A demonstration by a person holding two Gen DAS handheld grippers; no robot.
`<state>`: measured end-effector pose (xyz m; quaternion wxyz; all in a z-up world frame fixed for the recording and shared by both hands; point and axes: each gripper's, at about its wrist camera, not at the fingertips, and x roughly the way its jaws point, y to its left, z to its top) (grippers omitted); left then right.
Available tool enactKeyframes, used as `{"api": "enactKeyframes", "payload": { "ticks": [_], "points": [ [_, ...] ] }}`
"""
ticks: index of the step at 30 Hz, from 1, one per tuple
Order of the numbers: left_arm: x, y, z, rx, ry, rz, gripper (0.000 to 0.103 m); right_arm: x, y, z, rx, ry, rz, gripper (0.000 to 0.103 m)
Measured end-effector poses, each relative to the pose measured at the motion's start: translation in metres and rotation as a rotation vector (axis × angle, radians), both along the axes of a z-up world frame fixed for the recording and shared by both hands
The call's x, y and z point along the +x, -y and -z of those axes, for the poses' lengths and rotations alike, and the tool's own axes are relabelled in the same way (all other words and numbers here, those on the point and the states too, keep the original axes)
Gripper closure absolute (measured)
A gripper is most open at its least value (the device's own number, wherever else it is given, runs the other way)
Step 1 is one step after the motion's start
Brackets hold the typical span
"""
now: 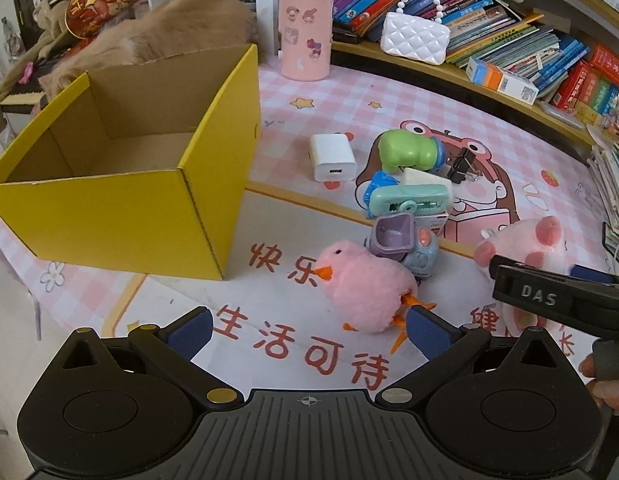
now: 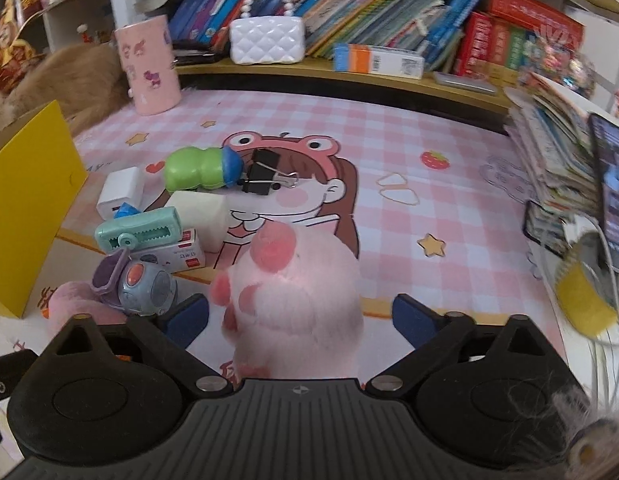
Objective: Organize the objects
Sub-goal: 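Grasp the pink plush pig with the right tool while the left tool grasps the pink chick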
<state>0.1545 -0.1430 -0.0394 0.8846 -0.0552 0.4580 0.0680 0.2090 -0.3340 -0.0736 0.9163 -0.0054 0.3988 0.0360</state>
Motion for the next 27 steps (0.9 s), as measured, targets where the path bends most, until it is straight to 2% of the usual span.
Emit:
{"api": "enactKeyframes", "payload": {
  "ticks": [1, 4, 8, 15, 20, 23, 25, 27],
  "points": [
    [0.002, 0.002, 0.000, -0.005, 0.002, 0.003, 0.000, 0.003, 0.000, 0.001, -0.008, -0.002, -0.013, 0.031],
    [0.006, 0.007, 0.000, -0.024, 0.010, 0.021, 0.000, 0.003, 0.005, -0.002, 0.022, 0.005, 0.005, 0.040],
    [0.014, 0.016, 0.004, -0.046, 0.010, 0.042, 0.000, -0.006, 0.015, -0.011, 0.056, 0.027, 0.048, 0.041],
    [0.032, 0.023, 0.019, -0.066, -0.009, 0.047, 0.003, -0.024, 0.027, -0.019, 0.095, 0.000, 0.074, 0.041],
    [0.044, 0.036, 0.027, 0.000, -0.010, 0.096, 0.006, -0.031, 0.025, -0.022, 0.092, 0.003, 0.069, 0.040],
    [0.049, 0.037, 0.036, 0.011, -0.028, 0.103, 0.015, -0.034, 0.023, -0.025, 0.087, 0.003, 0.066, 0.040],
    [0.050, 0.037, 0.042, 0.015, -0.045, 0.112, 0.037, -0.037, 0.023, -0.027, 0.088, 0.002, 0.068, 0.040],
    [0.047, 0.034, 0.042, 0.012, -0.037, 0.114, 0.038, -0.041, 0.022, -0.028, 0.093, 0.004, 0.068, 0.040]
  ]
}}
